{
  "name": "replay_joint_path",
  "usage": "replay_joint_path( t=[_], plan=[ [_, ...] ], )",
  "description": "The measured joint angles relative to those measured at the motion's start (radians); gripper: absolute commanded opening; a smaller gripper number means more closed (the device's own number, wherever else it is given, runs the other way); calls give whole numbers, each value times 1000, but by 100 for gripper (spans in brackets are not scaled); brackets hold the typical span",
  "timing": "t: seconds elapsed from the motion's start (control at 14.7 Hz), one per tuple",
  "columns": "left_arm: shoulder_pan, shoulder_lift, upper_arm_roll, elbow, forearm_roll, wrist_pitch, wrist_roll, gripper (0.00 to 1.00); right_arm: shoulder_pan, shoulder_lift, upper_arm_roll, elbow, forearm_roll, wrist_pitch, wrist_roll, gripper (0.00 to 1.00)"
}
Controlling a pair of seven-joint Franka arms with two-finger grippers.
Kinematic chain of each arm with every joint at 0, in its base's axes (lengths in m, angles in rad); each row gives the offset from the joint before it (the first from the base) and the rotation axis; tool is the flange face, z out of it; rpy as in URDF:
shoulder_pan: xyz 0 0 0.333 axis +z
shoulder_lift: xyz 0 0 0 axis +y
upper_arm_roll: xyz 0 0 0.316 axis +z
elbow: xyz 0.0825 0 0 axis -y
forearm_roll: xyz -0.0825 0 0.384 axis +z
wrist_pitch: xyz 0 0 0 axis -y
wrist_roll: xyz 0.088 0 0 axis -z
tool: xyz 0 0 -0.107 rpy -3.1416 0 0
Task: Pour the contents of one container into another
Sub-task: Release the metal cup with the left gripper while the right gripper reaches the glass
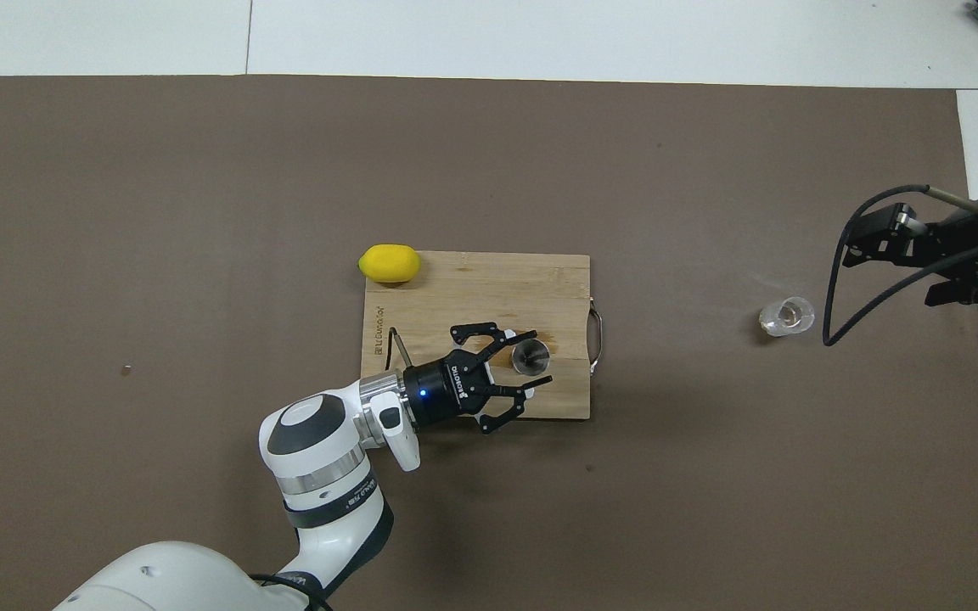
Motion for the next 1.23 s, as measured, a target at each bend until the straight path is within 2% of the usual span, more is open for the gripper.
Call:
replay_joint_path(
  t=[0.34,0.68,0.95,1.23],
  plan=[
    [8,-12,9,-7,0,-1,0,100,-102,79,-5,-58,107,91,238,95],
    [67,-102,10,-110,16,-13,0,100,-194,220,-6,-78,211,161,341,95],
    [180,-155,11,-153,193,-21,0,100,-220,291,-6,-119,249,237,357,95],
    [324,-177,13,-159,410,-55,-5,100,-267,304,-7,-190,331,292,360,95]
  ],
)
